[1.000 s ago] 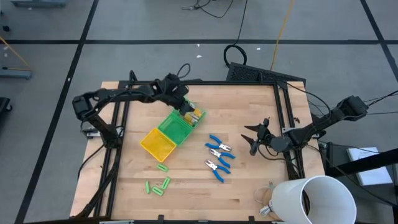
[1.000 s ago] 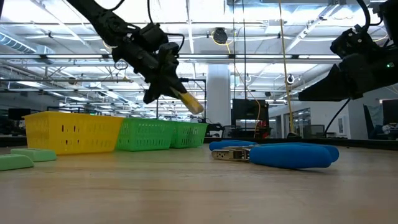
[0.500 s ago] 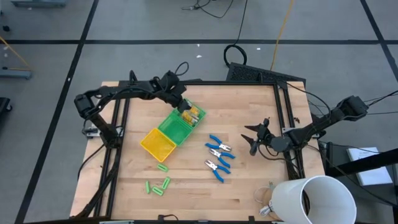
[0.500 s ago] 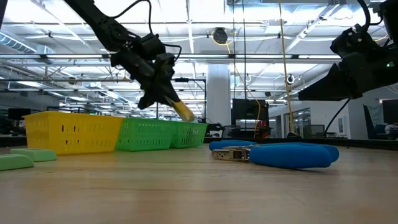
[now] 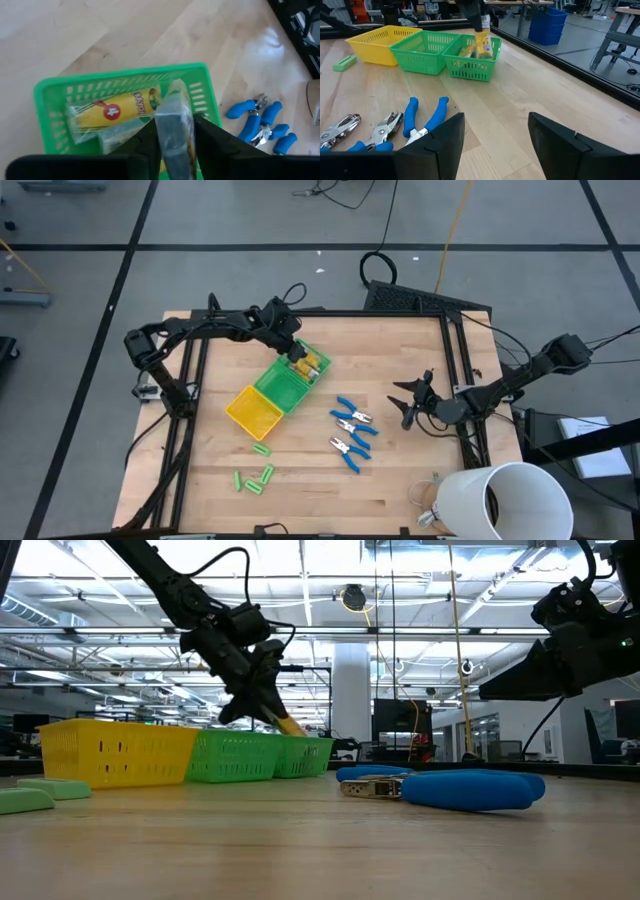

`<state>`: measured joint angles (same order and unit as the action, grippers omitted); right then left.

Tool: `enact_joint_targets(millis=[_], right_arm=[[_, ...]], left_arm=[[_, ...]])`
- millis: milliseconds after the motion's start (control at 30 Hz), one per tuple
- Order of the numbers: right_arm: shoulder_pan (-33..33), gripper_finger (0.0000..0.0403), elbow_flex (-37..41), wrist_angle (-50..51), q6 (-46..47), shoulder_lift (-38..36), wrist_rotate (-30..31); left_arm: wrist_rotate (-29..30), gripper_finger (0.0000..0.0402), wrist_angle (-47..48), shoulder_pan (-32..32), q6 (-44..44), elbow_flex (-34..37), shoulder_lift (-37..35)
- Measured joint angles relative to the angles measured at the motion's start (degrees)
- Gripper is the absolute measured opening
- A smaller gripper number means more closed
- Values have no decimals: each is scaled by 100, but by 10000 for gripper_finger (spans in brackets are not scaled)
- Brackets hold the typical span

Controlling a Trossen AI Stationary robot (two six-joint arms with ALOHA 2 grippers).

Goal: Pick & Place School Supplies
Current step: Put the crayon box into the top green bin, then put the top blue hole puncher into the bottom green bin

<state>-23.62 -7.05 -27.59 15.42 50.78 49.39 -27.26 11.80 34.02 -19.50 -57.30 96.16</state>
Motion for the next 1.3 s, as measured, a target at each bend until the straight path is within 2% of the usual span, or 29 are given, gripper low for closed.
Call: enact_joint_targets(millis=[233,400,900,1100,1300], right_arm=[[1,210,0,0,-1,0,1],[2,210,0,2,-2,0,0],[0,210,0,102,34,2,-2],[0,210,0,108,37,2,-43],[-16,210,0,112,142,70,-1373]], left_arm=[[11,136,5,4,0,0,0],[268,157,3,84,10,0,0],[259,199,228,948,-346,2,-378],[33,207,373,703,265,2,-798],[279,200,-28,-183,1232,115,-1458]])
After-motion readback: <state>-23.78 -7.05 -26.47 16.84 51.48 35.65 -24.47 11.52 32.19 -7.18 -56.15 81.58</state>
